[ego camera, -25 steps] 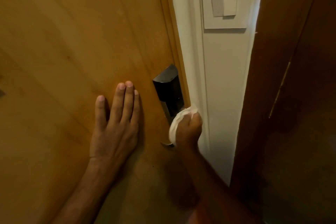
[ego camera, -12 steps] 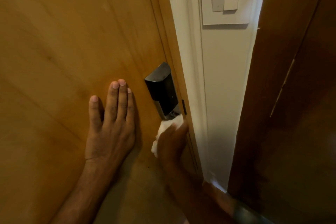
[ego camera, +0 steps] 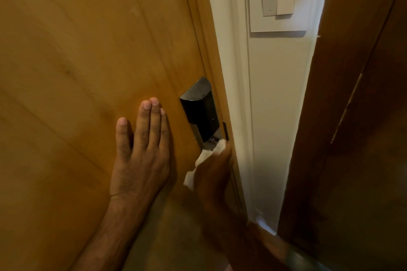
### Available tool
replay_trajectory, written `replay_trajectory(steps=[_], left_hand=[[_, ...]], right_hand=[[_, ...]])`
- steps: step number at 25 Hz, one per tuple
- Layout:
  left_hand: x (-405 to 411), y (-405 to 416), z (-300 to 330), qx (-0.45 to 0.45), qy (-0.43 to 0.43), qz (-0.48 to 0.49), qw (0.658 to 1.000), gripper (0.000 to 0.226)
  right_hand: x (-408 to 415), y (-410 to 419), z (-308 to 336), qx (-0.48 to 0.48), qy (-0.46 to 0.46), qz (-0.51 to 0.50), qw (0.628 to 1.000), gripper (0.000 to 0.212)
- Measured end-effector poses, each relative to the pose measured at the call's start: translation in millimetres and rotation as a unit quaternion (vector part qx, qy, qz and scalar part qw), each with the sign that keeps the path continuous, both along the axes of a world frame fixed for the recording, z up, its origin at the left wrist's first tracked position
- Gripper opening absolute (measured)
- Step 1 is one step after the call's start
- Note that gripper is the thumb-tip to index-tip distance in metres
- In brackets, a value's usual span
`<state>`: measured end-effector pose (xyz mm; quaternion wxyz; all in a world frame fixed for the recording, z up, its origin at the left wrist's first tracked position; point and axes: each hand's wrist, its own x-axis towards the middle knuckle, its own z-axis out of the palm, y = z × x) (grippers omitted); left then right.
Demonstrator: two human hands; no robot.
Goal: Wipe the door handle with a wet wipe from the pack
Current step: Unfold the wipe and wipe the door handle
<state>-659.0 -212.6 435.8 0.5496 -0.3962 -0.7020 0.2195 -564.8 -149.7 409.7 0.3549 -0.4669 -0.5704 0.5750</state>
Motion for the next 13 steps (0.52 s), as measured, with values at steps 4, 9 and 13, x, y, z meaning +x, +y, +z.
replay_trajectory(steps=[4, 9, 13], left_hand=[[-1, 2, 0, 0.003, 0.002, 0.003, 1.0, 0.061], [2, 1, 1, -0.005, 0.012, 0.006, 1.0, 0.061], [3, 1, 1, -0.003, -0.02, 0.002, 1.0, 0.062]], right_hand=[[-5, 8, -9, -0.069, -0.043, -0.012, 0.997, 0.065], [5, 38, 6, -0.163, 0.031, -0.02, 0.986, 0.041], [-20, -10, -44, -0.078, -0.059, -0.039, 0.994, 0.04]])
